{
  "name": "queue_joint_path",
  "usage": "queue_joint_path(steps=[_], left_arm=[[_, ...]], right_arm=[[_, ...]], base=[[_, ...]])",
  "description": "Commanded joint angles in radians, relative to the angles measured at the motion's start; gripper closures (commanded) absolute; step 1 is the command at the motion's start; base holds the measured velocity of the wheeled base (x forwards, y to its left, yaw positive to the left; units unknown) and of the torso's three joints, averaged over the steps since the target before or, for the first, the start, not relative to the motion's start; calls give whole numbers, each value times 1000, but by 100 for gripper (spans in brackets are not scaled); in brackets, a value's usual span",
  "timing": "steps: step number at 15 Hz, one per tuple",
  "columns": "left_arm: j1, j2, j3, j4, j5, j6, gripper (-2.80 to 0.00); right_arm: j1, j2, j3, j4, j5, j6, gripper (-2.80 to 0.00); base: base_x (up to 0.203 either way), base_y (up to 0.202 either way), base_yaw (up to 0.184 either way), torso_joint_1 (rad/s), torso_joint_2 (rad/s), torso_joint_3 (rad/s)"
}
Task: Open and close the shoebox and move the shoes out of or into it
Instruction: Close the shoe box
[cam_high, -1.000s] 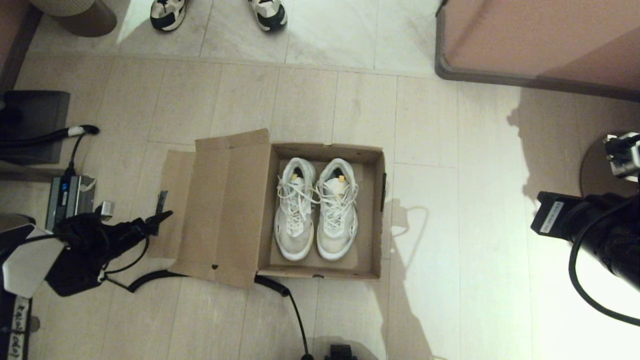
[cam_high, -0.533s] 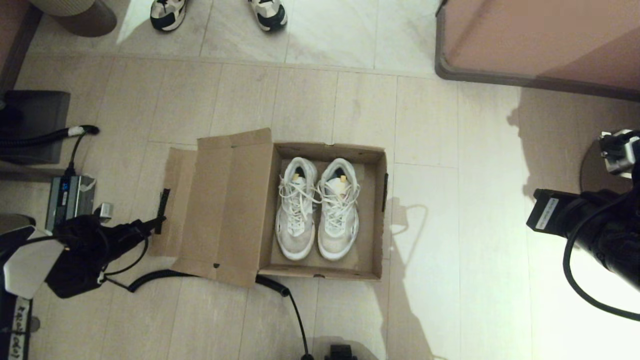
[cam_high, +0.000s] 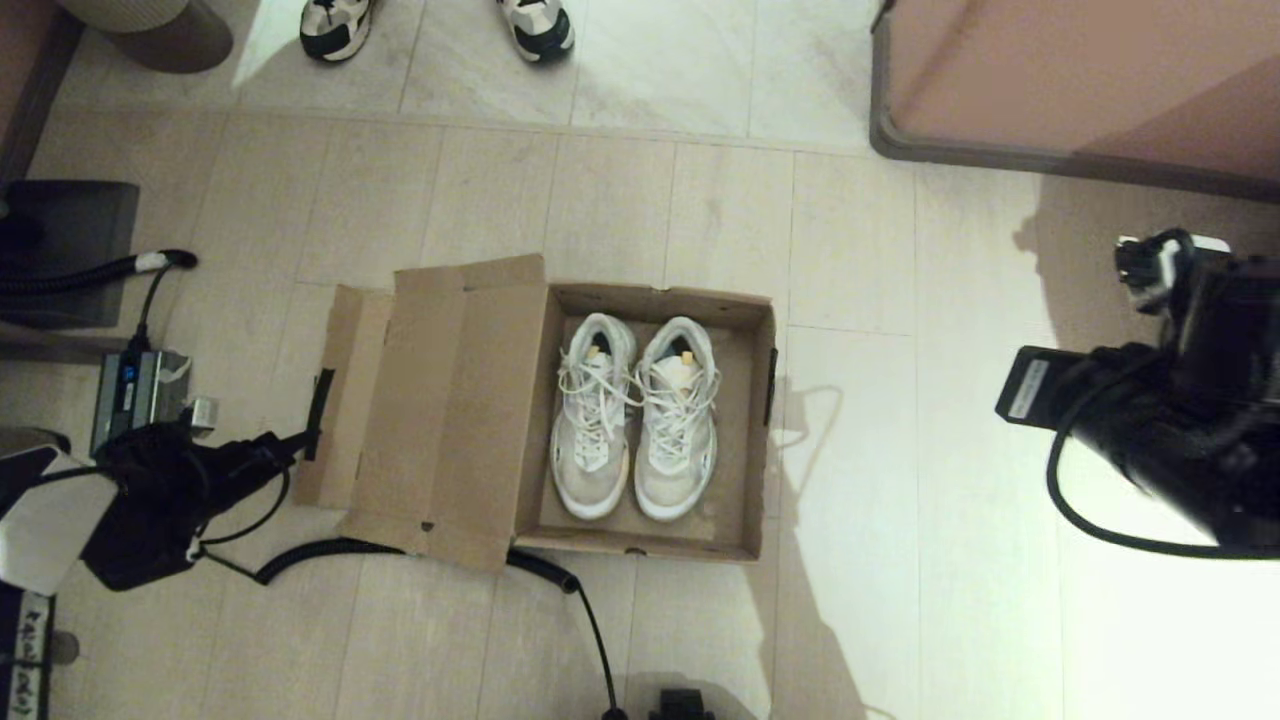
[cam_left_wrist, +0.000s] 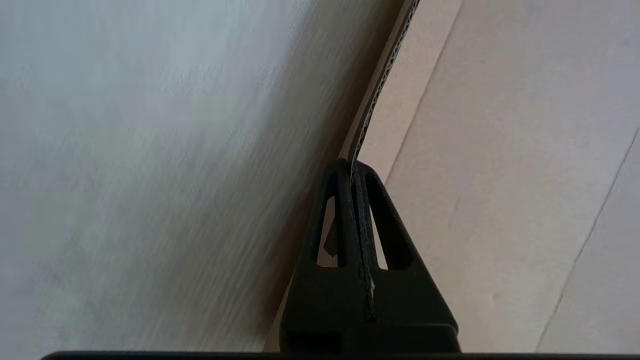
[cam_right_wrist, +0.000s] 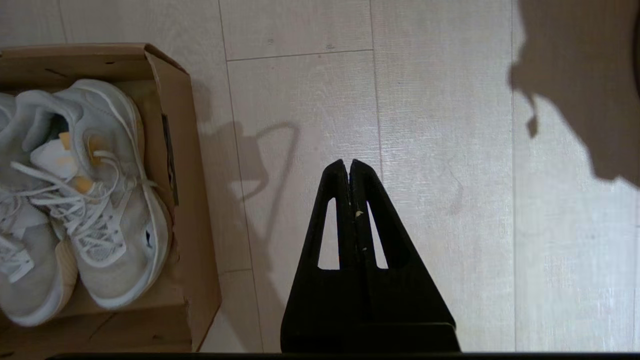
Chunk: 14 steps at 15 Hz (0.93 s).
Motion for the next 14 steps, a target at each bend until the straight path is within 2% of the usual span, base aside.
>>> queue_joint_path(steps=[1,5,7,11,14], left_arm=[[5,-84,20,0,1,-2,0],[6,-251,130,47,5,-2,0],[3,-327,213,53,6,-1,0],[-2,-420,322,53,6,1,0],[-19,-478,378,55,7,1,0]], right_arm=[[-1,142,-62,-1,-3,5,0],[-24,416,-211,-5,6,20,0],[-43,500,-276,-8,41,64,0],[-81,629,-266,-23,59,86,0],[-85,773,-279,-124,58,76,0]], base=[[0,0,0,0,0,0],[0,0,0,0,0,0],[0,0,0,0,0,0],[0,0,0,0,0,0],[0,0,0,0,0,0]])
